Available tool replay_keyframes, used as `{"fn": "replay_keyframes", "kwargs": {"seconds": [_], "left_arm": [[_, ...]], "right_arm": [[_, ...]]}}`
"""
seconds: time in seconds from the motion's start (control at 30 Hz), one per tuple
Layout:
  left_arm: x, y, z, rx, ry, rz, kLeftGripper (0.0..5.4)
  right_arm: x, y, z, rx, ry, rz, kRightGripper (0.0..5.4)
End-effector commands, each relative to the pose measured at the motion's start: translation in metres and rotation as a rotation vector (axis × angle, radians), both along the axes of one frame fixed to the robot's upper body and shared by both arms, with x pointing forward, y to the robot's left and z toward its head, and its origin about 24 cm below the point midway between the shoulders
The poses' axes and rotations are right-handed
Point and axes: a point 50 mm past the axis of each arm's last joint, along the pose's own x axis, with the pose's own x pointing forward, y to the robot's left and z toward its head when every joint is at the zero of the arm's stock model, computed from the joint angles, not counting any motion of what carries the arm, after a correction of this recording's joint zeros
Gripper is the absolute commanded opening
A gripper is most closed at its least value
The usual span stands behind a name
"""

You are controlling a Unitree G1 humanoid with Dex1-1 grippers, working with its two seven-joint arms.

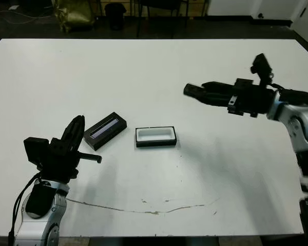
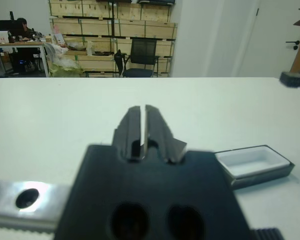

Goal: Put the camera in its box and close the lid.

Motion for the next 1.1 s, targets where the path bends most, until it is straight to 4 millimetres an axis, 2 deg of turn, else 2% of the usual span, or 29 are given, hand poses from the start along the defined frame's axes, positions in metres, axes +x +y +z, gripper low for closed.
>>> {"fn": "replay_keyframes", "kwargs": {"seconds": [0.03, 0.27, 0.57, 0.77, 1.1], "left_arm": [[-0.002, 0.003, -0.007, 0.008, 0.035, 0.004, 0.00], [-0.003, 0.002, -0.009, 0.015, 0.040, 0.013, 0.00], [-0.004, 0.002, -0.010, 0.000, 0.051, 0.016, 0.00], [-0.004, -0.001, -0.010, -0.002, 0.062, 0.021, 0.00], [-0.005, -0.001, -0.011, -0.012, 0.066, 0.020, 0.00]], "right_arm": [[0.008, 0.010, -0.003, -0.064, -0.009, 0.086, 0.87], [0.018, 0.033, -0.019, -0.114, 0.040, 0.198, 0.86], [0.014, 0.059, -0.023, -0.074, 0.041, 0.301, 0.86], [0.013, 0.066, -0.030, -0.108, 0.099, 0.306, 0.86], [0.009, 0.072, -0.035, -0.182, 0.090, 0.336, 0.86]]}}
